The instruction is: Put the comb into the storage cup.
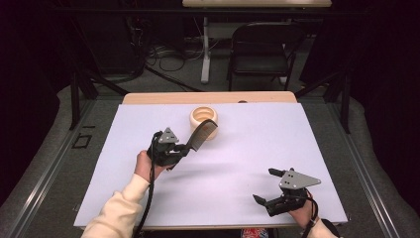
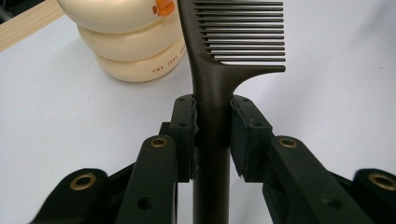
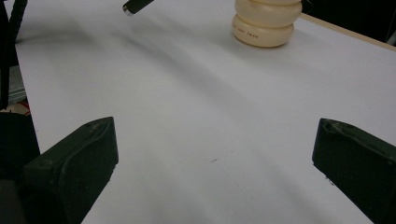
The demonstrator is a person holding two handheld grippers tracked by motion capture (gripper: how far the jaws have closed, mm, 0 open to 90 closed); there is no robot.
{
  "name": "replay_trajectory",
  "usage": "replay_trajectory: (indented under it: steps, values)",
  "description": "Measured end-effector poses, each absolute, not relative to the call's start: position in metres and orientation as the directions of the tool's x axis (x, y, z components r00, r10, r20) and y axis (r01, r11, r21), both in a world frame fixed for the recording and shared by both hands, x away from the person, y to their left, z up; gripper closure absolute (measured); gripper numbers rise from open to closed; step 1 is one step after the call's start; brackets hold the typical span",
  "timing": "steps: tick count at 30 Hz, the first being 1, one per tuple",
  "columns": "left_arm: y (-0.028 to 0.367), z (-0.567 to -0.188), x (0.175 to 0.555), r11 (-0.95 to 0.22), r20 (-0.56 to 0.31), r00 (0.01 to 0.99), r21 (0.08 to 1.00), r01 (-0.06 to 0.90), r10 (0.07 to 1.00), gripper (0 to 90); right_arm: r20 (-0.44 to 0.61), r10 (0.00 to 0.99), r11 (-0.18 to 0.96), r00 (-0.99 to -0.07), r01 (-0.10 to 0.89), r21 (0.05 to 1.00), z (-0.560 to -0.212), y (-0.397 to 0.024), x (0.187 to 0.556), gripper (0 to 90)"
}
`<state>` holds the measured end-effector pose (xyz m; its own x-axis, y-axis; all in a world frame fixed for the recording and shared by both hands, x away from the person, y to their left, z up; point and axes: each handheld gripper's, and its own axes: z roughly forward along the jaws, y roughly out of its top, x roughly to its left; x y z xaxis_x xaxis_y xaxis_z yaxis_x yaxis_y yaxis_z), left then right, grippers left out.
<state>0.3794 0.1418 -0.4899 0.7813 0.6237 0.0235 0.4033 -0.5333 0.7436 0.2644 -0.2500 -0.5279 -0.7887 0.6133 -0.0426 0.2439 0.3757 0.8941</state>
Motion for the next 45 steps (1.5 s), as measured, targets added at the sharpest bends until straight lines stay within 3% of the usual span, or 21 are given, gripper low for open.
replay_trajectory:
  steps: [45]
  values:
    - [0.155, -0.479, 0.396, -0.421, 0.027, 0.719, 0.826, 0.375, 0.695, 72.2, -0.039, 0.618, 0.376, -0.785, 0.251, 0.892, -0.528, -0.248, 0.265, 0.0]
